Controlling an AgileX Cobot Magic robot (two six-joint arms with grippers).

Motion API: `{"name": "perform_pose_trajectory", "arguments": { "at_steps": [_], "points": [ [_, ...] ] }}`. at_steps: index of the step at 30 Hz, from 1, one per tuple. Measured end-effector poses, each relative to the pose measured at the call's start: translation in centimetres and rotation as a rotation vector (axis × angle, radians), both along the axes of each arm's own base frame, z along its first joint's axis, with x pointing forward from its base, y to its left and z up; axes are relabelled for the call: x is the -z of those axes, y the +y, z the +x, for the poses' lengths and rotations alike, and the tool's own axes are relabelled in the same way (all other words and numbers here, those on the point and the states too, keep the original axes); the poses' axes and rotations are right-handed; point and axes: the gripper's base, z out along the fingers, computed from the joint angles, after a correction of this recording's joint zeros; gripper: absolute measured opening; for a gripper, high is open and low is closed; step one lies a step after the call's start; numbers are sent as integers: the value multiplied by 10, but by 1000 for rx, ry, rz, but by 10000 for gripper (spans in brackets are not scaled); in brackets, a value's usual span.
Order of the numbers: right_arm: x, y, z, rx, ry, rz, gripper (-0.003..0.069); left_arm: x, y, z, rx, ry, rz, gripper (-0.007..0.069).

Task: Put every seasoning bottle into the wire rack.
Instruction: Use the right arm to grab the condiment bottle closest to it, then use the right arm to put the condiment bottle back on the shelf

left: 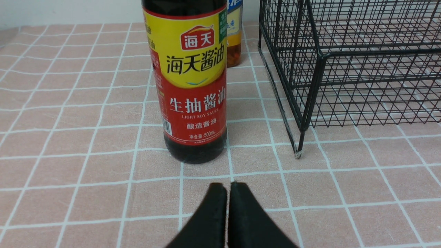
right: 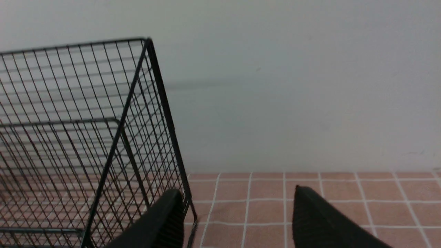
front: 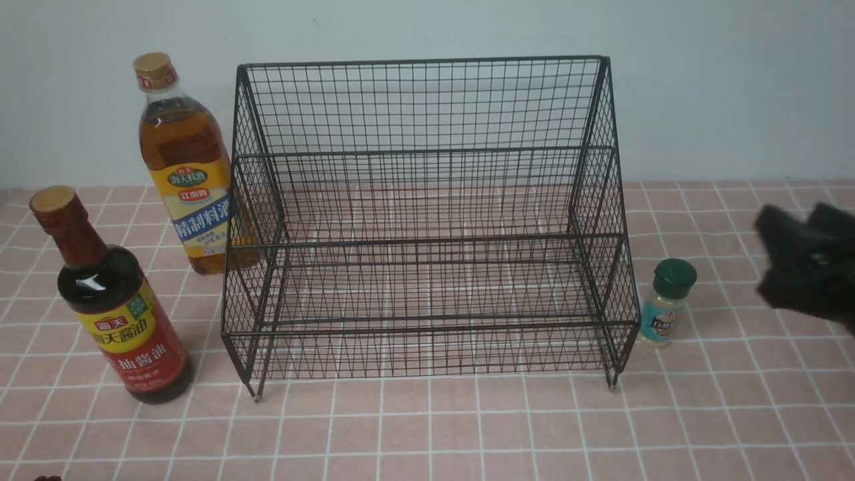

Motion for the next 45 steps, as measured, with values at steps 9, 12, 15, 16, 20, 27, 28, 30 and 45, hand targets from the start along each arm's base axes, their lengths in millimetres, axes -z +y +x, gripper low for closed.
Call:
{"name": "perform_pose_trajectory", "arguments": {
  "at_steps": [9,12,15,16,20,27,28,30,45],
  "points": [
    [38,26,44,-101,80,-75,463,0,0,0,0,0,0,-7],
    [45,28,50,-110,89,-87,464,0,0,0,0,0,0,-7],
    [54,29,54,-113,109,-90,465,0,0,0,0,0,0,-7],
    [54,29,54,-113,109,-90,465,0,0,0,0,0,0,-7],
    [63,31,55,-120,135,-91,465,0,0,0,0,0,0,-7],
    [81,33,57,-130,178,-97,449,0,0,0,0,0,0,-7],
    [82,33,57,-131,181,-101,431,0,0,0,0,0,0,-7],
    [85,33,57,-135,183,-115,369,0,0,0,0,0,0,-7],
    [7,27,41,-89,18,-123,340,0,0,0,0,0,0,-7]
  ]
}}
